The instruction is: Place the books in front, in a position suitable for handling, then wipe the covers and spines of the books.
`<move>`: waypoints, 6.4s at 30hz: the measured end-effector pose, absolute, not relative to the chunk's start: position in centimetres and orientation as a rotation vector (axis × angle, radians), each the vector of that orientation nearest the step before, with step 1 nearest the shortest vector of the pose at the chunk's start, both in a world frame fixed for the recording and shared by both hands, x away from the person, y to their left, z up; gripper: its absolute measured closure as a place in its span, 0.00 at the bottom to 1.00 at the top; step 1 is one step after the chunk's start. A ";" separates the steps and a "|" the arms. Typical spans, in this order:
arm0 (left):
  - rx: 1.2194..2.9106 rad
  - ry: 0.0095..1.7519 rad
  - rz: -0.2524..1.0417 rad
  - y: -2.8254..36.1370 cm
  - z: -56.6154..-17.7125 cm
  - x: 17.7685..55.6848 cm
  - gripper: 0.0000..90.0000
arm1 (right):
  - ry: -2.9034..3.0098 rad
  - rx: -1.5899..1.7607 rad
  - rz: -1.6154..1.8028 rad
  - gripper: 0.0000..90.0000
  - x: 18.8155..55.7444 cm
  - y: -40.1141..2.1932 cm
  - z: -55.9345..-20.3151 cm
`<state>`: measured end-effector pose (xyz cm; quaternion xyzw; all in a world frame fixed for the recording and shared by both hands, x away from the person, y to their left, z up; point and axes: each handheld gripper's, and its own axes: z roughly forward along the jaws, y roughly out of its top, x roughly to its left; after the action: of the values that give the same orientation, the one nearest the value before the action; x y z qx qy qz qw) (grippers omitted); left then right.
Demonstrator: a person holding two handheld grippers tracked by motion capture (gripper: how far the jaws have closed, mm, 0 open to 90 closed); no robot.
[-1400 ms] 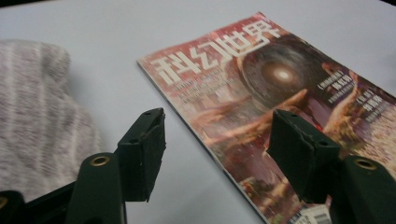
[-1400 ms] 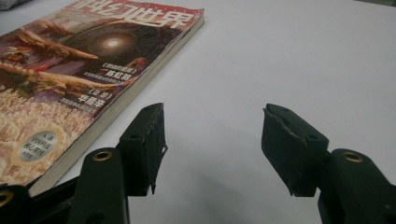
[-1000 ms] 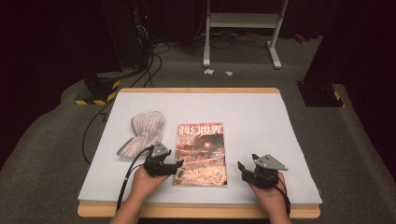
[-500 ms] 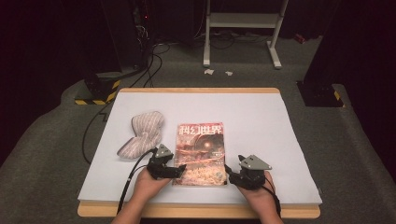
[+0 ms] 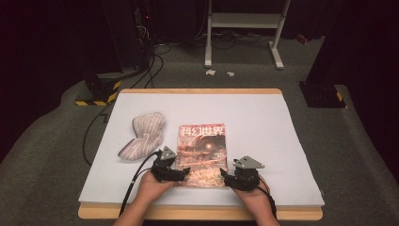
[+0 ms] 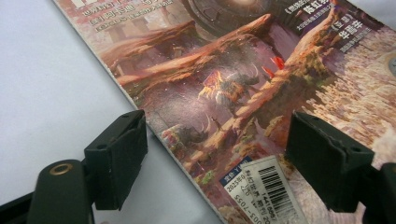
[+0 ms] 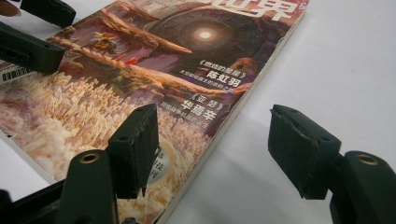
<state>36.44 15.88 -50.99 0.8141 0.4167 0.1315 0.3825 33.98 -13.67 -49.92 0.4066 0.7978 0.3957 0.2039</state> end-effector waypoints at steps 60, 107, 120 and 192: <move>1.982 1.172 0.389 15.4 -51.2 37.4 0.28 | 2.299 1.268 1.044 0.33 36.5 -10.5 -50.9; 1.724 1.162 0.301 17.4 -50.3 36.2 0.48 | 2.272 1.285 1.053 0.34 36.1 -10.7 -51.0; 1.773 1.097 0.228 15.7 -50.2 35.4 0.53 | 2.271 1.278 1.060 0.36 36.0 -10.8 -51.0; 1.752 1.150 0.433 17.1 -50.0 32.9 0.62 | 2.346 1.187 1.116 0.40 34.2 -8.8 -50.7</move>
<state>32.86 17.11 -50.02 0.7182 0.4716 0.1775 0.4800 34.20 -8.79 -50.73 0.4113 0.8130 0.3867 0.1424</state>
